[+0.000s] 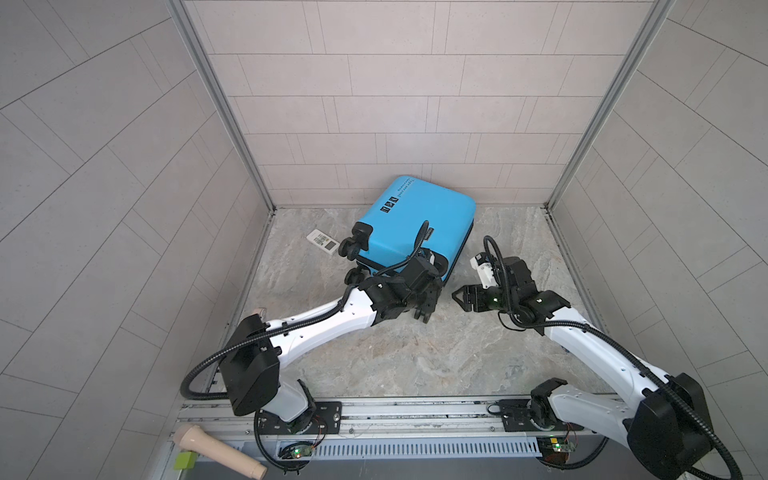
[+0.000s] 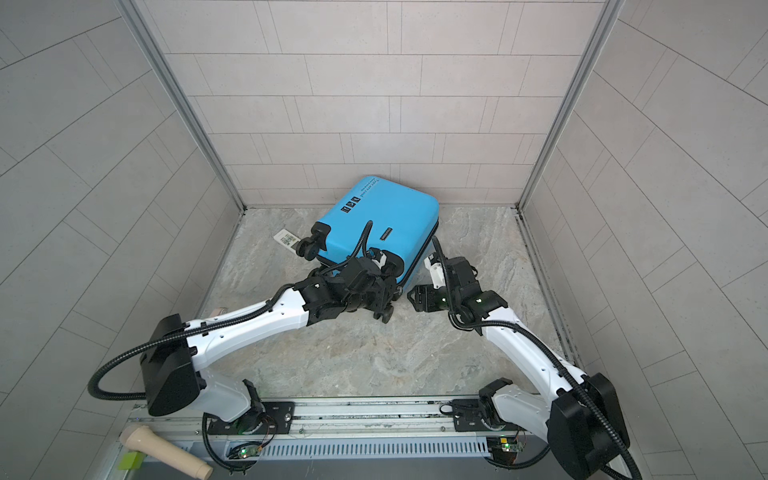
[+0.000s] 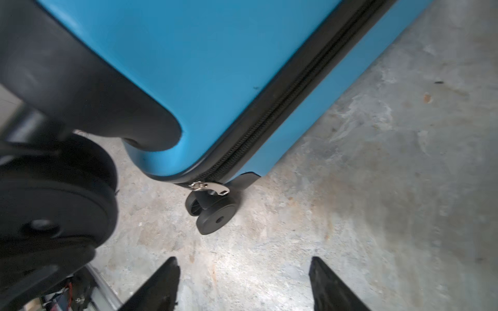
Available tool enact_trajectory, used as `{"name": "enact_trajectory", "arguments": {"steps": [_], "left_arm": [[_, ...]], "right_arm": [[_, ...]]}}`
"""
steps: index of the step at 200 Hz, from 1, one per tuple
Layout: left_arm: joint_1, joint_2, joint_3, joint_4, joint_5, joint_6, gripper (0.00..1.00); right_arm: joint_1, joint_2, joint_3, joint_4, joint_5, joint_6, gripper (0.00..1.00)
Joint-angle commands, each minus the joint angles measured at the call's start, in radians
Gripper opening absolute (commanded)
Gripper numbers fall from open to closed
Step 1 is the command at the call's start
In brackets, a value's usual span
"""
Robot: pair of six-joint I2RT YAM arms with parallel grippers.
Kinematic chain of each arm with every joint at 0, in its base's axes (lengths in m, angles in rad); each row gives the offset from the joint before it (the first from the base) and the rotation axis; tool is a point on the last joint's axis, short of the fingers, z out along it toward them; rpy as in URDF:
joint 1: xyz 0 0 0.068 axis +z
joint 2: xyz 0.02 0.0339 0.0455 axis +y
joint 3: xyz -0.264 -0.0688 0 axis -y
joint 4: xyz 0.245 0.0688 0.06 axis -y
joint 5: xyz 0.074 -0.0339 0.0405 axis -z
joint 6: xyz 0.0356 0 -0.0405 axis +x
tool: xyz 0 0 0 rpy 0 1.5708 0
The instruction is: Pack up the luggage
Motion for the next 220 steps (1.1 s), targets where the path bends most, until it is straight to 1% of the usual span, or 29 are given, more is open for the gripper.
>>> {"name": "enact_trajectory", "arguments": {"steps": [1,8,21,30,64,99,125,144,160,184,190,220], "left_arm": [[0.029,-0.097,-0.022,0.055,-0.017,-0.013,0.00],[0.036,-0.109,-0.037,0.062,-0.004,-0.013,0.00],[0.045,-0.125,-0.057,0.076,0.025,-0.013,0.00],[0.051,-0.132,-0.062,0.075,0.038,-0.011,0.00],[0.056,-0.139,-0.063,0.052,0.051,0.002,0.00],[0.060,-0.133,-0.065,0.053,0.059,-0.008,0.00],[0.060,-0.124,-0.059,0.053,0.068,-0.015,0.00],[0.060,-0.122,-0.059,0.050,0.072,-0.023,0.00],[0.061,-0.116,-0.057,0.048,0.073,-0.030,0.00],[0.061,-0.113,-0.057,0.049,0.073,-0.041,0.00],[0.062,-0.110,-0.057,0.050,0.075,-0.044,0.00],[0.062,-0.099,-0.044,0.038,0.081,-0.050,0.00]], "right_arm": [[0.032,0.006,0.010,0.075,-0.063,-0.060,0.37],[0.037,0.014,0.007,0.094,-0.092,-0.079,0.37],[0.037,0.036,-0.013,0.151,-0.139,-0.093,0.40],[0.038,0.057,-0.025,0.191,-0.165,-0.100,0.41],[0.045,0.157,-0.046,0.316,-0.201,-0.111,0.42],[0.053,0.274,-0.032,0.391,-0.262,-0.120,0.44],[0.053,0.297,-0.059,0.495,-0.252,-0.084,0.50],[0.054,0.311,-0.065,0.526,-0.232,-0.073,0.55],[0.053,0.320,-0.075,0.574,-0.226,-0.054,0.55],[0.040,0.307,-0.118,0.699,-0.202,0.008,0.54],[0.038,0.303,-0.156,0.732,-0.195,0.021,0.54],[0.037,0.281,-0.227,0.881,-0.180,0.071,0.53]]}}
